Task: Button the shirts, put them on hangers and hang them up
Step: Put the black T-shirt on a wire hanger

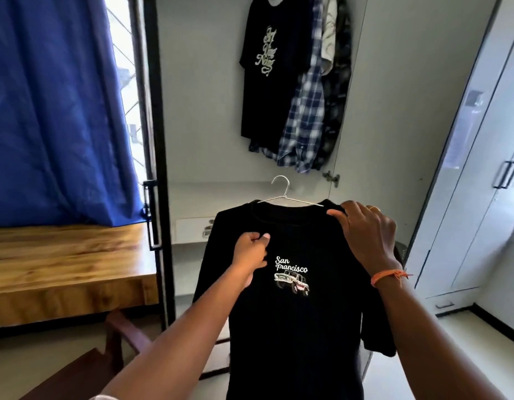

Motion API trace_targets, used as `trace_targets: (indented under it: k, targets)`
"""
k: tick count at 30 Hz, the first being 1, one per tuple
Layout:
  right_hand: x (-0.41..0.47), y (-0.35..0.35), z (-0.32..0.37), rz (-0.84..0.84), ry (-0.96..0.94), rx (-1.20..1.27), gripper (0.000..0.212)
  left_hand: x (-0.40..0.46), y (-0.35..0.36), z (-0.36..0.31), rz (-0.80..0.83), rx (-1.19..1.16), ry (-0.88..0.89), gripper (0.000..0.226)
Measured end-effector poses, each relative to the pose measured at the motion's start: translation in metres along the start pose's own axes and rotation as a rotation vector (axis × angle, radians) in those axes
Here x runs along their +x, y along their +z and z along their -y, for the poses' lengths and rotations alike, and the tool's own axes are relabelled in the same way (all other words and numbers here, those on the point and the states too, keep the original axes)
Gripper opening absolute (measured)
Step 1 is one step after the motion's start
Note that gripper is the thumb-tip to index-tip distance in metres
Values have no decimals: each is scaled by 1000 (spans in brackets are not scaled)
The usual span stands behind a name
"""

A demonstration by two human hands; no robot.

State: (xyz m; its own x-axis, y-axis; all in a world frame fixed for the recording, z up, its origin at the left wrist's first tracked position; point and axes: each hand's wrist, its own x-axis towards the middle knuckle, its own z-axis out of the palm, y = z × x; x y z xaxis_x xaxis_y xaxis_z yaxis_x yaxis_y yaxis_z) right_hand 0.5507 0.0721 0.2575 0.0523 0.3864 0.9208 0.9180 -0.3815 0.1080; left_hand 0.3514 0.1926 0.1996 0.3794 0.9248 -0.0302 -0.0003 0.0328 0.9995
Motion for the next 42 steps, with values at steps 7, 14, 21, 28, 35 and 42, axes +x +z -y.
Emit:
trace_targets:
  k: [7,14,21,28,35,42]
  targets:
    - [107,111,-8,128,-18,-109,44,158,33,-55,-77,-191,55,14]
    - [268,204,-9,79,-107,-127,39,304,44,-169,-98,-329,190,14]
    - [412,287,-20,-22,-164,-69,37,422,47,-276,-82,-273,333,20]
    - [535,350,-35,-102,-161,-32,34,511,65,-370,-67,-88,453,5]
    - [633,387,-20,-191,-175,-107,27,588,56,-446,-97,6,591,9]
    - [726,421,0,-290,-64,-177,34,659,27,-517,-27,105,699,8]
